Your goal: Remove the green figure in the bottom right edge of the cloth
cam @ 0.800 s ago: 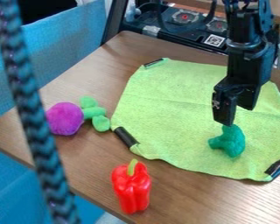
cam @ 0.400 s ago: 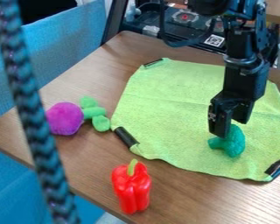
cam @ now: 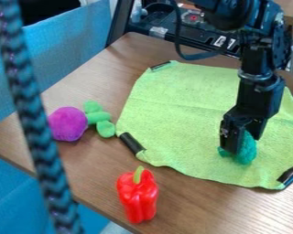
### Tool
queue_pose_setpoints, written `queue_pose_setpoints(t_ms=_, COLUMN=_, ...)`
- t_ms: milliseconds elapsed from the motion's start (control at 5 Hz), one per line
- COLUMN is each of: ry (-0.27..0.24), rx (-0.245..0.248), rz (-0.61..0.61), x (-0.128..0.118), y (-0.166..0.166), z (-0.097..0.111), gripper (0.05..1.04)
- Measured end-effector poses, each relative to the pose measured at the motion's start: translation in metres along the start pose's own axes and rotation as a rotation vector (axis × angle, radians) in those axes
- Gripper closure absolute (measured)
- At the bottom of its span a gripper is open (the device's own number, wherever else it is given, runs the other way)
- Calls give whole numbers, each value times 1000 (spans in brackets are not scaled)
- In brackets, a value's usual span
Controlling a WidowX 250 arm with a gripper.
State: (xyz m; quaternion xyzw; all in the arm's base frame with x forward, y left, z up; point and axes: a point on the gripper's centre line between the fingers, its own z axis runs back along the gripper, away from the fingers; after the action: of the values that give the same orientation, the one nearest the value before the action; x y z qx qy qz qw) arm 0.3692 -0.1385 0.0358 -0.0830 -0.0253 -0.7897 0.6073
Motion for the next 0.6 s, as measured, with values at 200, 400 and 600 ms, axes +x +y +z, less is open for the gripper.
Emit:
queue_pose_setpoints(t_ms=200, ry=-7, rx=-39, rz=-1, x=-1, y=-1, z=-12, gripper=133)
queue_pose_setpoints(t_ms=400, ry=-13, rx=-42, rz=2, x=0, y=-1, z=-13, gripper=212)
queue_pose_setpoints(t_ms=600, ry=-32, rx=-52, rz=-4, x=3, y=-3, z=-13, gripper=212)
